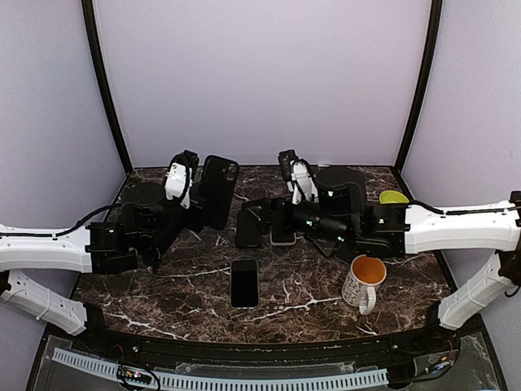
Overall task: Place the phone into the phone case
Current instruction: Pick up the phone case from the center of the board, then pass from the left arm to the right
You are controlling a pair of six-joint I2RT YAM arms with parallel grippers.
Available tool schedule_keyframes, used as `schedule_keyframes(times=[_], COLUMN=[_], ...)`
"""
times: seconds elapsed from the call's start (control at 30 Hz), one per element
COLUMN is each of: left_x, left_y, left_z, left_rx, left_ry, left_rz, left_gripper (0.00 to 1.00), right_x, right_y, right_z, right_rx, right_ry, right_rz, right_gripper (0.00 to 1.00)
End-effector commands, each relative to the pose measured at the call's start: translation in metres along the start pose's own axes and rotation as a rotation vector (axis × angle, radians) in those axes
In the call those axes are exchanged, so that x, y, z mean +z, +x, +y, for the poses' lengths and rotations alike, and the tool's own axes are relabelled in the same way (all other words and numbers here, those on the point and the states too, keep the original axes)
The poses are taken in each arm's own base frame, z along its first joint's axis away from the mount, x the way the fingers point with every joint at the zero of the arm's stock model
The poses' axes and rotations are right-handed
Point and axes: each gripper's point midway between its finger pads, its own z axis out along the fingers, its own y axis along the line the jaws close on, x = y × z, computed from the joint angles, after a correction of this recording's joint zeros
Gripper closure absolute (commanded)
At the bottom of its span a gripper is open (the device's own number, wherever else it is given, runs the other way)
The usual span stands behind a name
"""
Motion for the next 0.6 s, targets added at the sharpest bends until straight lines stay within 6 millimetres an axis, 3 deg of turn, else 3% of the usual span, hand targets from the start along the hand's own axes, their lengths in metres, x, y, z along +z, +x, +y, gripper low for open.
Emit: schedule_keyframes(times=[0.0,0.1,0.27,0.57], left_x=[-0.017,-0.022,-0.025,-0.029], left_y=[-0.041,-0.044,-0.036,-0.031], left_z=[0.004,-0.007,-0.025,-0.04], left_rx=[-0.029,-0.05,-0.079,-0.096], left_ry=[-0.072,-0.049,0.063,0.154], left_rz=[-0.152,-0.167,-0.147,-0.141], left_gripper=[1.0,1.0,1.0,1.0], right_x=[0.01,0.021,0.021,0.025], right_y=[-0.035,-0.031,-0.034,-0.034], right_z=[0.037,0.029,0.031,0.042], right_rx=[-0.039,-0.038,-0.029,-0.025], right_ry=[-0.127,-0.077,-0.088,-0.181], right_rz=[-0.124,-0.111,-0.129,-0.11], right_gripper=[0.16,0.19,0.27,0.77])
